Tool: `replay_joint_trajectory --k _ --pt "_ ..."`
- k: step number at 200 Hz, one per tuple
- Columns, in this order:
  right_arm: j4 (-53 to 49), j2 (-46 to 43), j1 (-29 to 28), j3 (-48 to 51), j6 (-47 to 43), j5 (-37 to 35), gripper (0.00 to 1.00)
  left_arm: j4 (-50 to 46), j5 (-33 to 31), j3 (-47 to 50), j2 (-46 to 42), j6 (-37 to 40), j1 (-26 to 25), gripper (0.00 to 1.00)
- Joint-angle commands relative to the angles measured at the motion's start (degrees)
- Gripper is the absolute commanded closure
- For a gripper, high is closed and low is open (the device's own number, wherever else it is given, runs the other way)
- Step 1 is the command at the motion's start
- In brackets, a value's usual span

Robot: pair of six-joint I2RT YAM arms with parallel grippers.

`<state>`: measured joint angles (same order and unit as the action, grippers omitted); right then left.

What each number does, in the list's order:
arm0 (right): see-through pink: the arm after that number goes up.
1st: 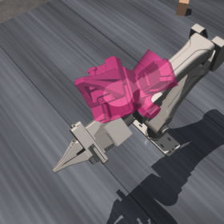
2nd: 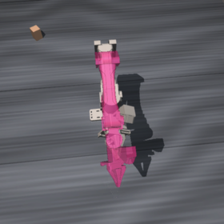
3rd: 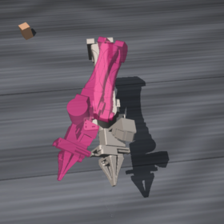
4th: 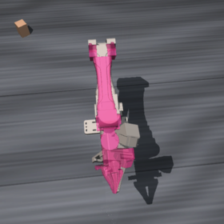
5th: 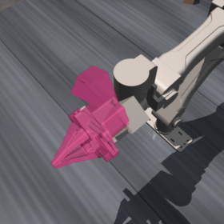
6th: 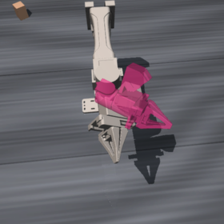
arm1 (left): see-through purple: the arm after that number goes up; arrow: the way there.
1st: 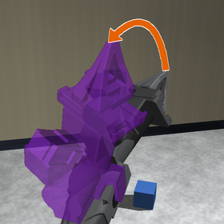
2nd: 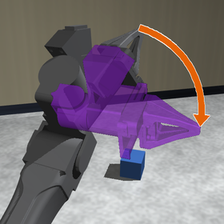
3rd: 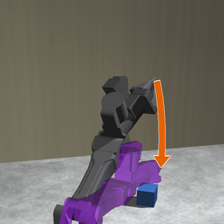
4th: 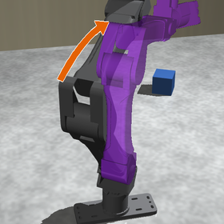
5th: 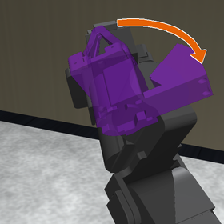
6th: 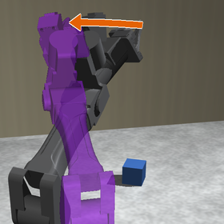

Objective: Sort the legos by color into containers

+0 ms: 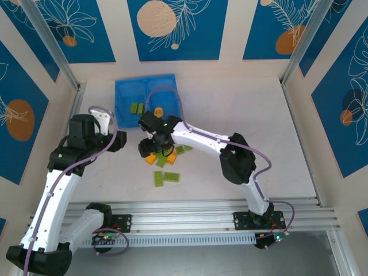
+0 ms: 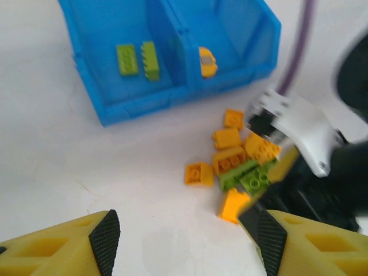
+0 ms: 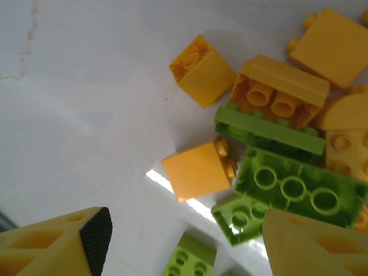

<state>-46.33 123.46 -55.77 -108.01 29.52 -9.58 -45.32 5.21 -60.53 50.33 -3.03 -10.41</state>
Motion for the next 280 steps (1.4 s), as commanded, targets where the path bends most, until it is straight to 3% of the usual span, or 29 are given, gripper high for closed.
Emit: replay_joint_trajectory --k 1,107,171,189,215,242,263,280 --pt "-0.55 2.14 -1.41 -3.12 -2.7 -0.98 0.29 0.04 4.48 0.98 -0.85 1.12 -0.37 0.31" --pt "-2.56 12.66 -3.52 -7.15 -10.33 -6.24 0.33 2.16 4.43 1.61 0.61 -0.56 -0.39 0.24" --pt "-3.03 11.5 -3.43 -6.78 -9.73 -4.32 0.54 3.31 5.52 3.07 0.98 -0.34 -0.33 0.22" --pt "-2.25 8.2 -2.76 -5.28 -7.93 -2.81 0.6 3.64 8.5 3.62 0.84 0.79 -0.38 0.22" --pt "3.66 -1.46 -0.07 2.57 -3.23 0.49 0.61 4.31 14.39 4.32 -0.24 2.86 -0.32 0.2" --pt "9.49 -10.31 4.17 8.98 -0.13 3.93 0.61 7.08 25.63 5.39 -1.36 4.43 -0.46 0.19" --pt "12.65 -13.23 7.82 10.06 0.76 5.32 0.61 9.94 32.94 6.0 -1.2 3.7 -0.75 0.17" --pt "13.02 -12.13 10.41 6.93 0.27 3.66 0.61 12.17 34.47 6.68 -0.85 2.01 -1.42 0.16"
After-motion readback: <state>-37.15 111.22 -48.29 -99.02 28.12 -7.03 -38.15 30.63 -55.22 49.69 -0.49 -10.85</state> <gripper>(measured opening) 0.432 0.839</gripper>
